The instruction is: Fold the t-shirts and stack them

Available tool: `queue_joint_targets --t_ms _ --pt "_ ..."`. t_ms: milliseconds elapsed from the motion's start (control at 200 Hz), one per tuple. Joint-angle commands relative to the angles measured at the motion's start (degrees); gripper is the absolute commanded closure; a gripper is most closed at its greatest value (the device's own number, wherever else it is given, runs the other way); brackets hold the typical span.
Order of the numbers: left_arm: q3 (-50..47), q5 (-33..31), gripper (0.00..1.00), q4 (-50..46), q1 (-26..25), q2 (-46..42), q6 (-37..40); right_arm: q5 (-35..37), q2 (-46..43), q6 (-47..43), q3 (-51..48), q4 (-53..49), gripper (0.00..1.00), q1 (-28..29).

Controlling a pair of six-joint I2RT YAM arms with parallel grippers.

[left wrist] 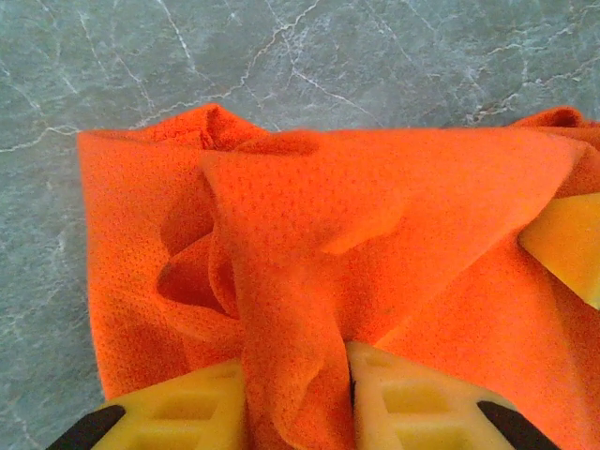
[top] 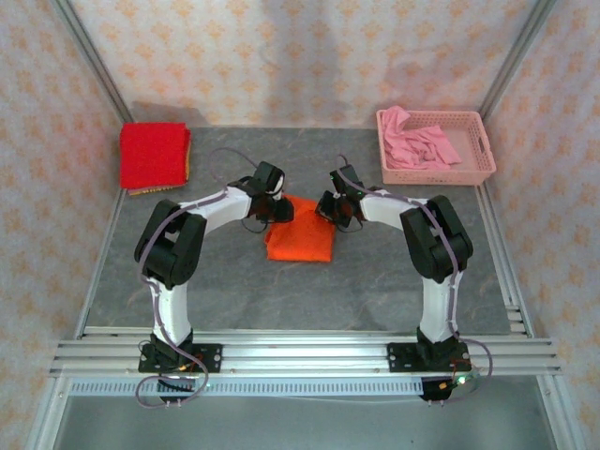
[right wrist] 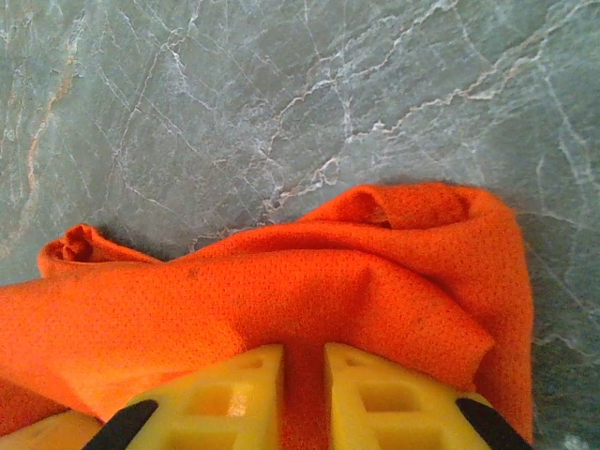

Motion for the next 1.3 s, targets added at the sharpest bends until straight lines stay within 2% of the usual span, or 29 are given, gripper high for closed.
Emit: queue_joint_targets --t_ms 0,50,185,325,385,485,701,876,986,1056,1196,1296 --pt "0.3 -2.4 0.68 0.3 0.2 0.1 -0.4 -0.2 -3.0 0.4 -1.9 -0.1 0.8 0.1" --pt "0.3 -3.6 0.62 -0.3 0.3 -1.2 0.4 0.0 -4.3 0.0 -2.2 -0.1 0.79 0.1" --pt "-0.5 -6.7 0.32 -1.6 1.3 -5.8 1.6 1.4 -9.2 -1.5 -3.2 0.0 0.65 0.1" --pt "-2.6 -7.5 0.13 -2.5 2.5 -9.6 1.9 5.3 -15.2 -2.3 -6.3 0.0 0.49 0.1" --pt "-2.7 -5.7 0.09 -4.1 2.6 -10.1 2.7 6.5 -17.4 -2.3 -8.1 -0.1 0.46 0.0" --pt "-4.5 -3.0 0.08 -4.6 2.0 -10.8 2.3 7.7 -20.4 -2.0 -11.5 -0.1 0.46 -0.1" --pt "-8.3 -4.0 0.1 -3.5 -0.5 -10.3 -0.2 8.2 -25.3 -0.8 -18.1 1.0 0.46 -0.2" --pt "-7.8 -4.7 0.26 -2.1 -4.1 -6.9 -2.2 8.6 -27.3 -1.0 -20.2 0.4 0.45 -0.2" --pt "-7.3 -6.1 0.42 -1.7 -4.8 -5.0 -3.0 8.9 -27.7 -1.0 -20.3 0.3 0.45 -0.3" --pt "-6.9 -7.1 0.46 -2.1 -4.8 -3.9 -2.8 8.8 -27.8 -0.9 -20.1 0.4 0.45 -0.3" --pt "-5.9 -8.3 0.82 -2.8 -4.7 -2.9 -1.7 8.7 -27.7 -1.3 -19.5 -0.1 0.45 -0.5" --pt "-5.2 -10.3 0.99 -3.5 -4.0 -2.8 -0.4 8.8 -27.7 -1.4 -19.6 -0.1 0.45 -0.5"
